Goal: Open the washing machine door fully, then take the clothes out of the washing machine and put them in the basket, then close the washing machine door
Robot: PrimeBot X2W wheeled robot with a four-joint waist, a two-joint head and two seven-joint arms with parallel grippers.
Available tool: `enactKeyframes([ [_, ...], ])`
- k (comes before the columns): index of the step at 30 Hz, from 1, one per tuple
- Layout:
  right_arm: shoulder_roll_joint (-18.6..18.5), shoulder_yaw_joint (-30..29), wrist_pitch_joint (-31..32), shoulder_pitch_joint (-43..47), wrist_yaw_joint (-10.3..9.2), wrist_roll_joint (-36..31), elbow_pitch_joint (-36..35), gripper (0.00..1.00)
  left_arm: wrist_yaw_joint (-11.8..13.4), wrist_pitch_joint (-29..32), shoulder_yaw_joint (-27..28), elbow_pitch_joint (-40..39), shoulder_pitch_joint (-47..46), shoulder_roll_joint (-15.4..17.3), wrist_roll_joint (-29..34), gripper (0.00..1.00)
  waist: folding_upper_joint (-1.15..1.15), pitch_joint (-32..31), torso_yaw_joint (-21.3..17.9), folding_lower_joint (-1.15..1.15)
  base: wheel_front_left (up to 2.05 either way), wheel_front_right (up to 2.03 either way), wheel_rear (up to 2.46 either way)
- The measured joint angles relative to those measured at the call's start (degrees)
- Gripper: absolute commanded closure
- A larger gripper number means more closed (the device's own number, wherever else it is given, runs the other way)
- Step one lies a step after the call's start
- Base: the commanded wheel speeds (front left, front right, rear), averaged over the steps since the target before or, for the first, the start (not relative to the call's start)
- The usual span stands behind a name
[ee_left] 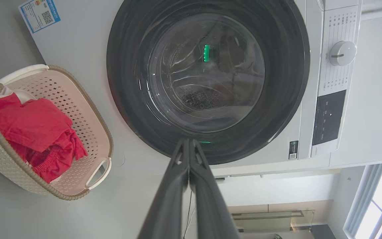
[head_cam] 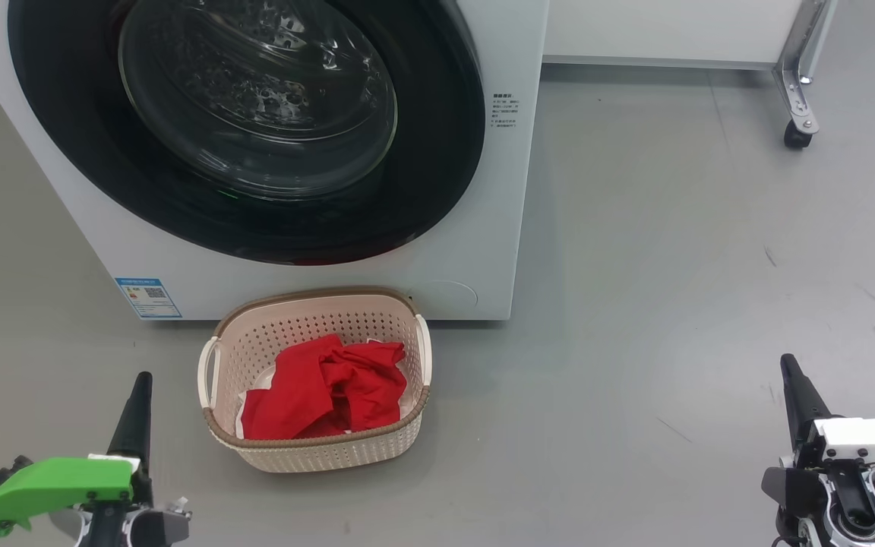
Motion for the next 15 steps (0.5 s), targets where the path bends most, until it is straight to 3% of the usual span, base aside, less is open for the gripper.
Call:
enactKeyframes([
  [7,0.19,-0.79,1.18,-0.09,0.41,4.47,0.32,1.00,-0.01,1.01,0.83,-0.01,0.00,0.27,-4.48,1.00,0.00,-0.36,-0.06,0.00,0.00,0.00,0.00],
  [15,0.25,-0.87,1.18,-0.20,0.48,4.47,0.37,1.00,-0.01,1.01,0.96,-0.01,0.00,0.30,-4.57,1.00,0.00,-0.36,-0.06,0.00,0.00,0.00,0.00],
])
